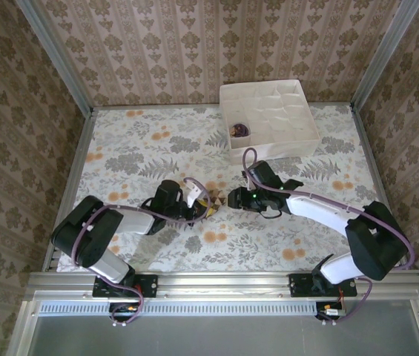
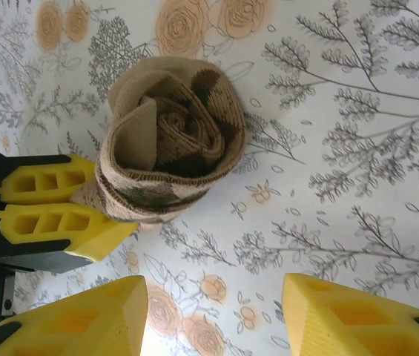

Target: Roll the socks

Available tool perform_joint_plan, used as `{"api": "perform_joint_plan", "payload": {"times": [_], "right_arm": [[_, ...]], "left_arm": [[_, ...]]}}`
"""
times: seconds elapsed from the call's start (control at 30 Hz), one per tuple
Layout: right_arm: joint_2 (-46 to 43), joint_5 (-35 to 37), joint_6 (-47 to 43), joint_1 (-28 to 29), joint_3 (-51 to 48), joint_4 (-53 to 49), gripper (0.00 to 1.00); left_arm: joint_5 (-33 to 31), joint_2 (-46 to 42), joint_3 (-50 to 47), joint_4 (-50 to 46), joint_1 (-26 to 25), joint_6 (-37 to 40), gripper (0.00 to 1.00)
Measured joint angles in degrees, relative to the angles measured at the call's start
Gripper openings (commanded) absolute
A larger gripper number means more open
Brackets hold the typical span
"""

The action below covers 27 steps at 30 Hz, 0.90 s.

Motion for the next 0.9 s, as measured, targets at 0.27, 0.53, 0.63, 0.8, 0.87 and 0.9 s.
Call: {"api": "perform_joint_plan", "payload": {"times": [0.27, 0.53, 0.63, 0.8, 0.87, 0.9], "right_arm": [[8.3, -0.7, 0.3, 0.3, 1.7, 5.2, 0.53], [13.9, -1.8, -0.3, 1.0, 6.6, 6.9, 0.54], [15.8, -1.9, -1.0, 1.0, 8.0, 6.9, 0.53], [18.8, -1.9, -2.5, 1.0, 11.0, 6.3, 0.40], [20.0, -2.1, -3.1, 1.0, 12.3, 5.8, 0.33], [20.5, -2.1, -3.3, 1.0, 12.9, 5.4, 0.29]], "left_arm": [[7.9, 5.1, 1.1, 4.1, 2.8, -4.5, 0.00], [12.7, 8.6, 2.0, 7.2, 5.1, -8.6, 0.00], [14.1, 9.5, 2.6, 7.1, 5.6, -9.5, 0.00], [15.1, 10.2, 3.7, 6.1, 6.1, -10.3, 0.00], [15.3, 10.3, 4.3, 5.0, 6.2, -10.3, 0.04], [15.3, 10.3, 4.6, 4.3, 6.2, -10.3, 0.10]]}}
